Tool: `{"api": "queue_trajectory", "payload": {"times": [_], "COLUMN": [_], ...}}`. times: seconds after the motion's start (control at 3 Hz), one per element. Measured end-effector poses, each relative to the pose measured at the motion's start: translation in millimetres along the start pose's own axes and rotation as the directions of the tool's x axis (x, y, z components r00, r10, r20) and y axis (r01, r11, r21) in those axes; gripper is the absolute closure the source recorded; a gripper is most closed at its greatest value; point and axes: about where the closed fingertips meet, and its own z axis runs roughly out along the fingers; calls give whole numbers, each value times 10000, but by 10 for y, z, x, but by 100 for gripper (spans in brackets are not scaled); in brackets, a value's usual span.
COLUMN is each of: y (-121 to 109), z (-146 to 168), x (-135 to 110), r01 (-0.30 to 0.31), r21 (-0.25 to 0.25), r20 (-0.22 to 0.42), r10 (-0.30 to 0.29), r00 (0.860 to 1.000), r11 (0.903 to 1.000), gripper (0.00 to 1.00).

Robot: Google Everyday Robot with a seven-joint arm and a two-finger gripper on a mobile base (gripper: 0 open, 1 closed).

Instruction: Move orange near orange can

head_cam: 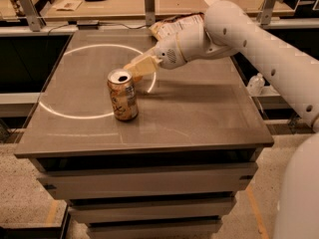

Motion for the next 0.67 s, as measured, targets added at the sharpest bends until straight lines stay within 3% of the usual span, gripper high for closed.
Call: {"api": "queue_trajectory", "payload": {"times": [0.67], "y": [220], "z": [-410], "x": [391], "r01": [-1130], "r21": [902], "r20": [-216], "r10": [1154], "r00": [9931], "r11": [9895], "gripper": [100]}}
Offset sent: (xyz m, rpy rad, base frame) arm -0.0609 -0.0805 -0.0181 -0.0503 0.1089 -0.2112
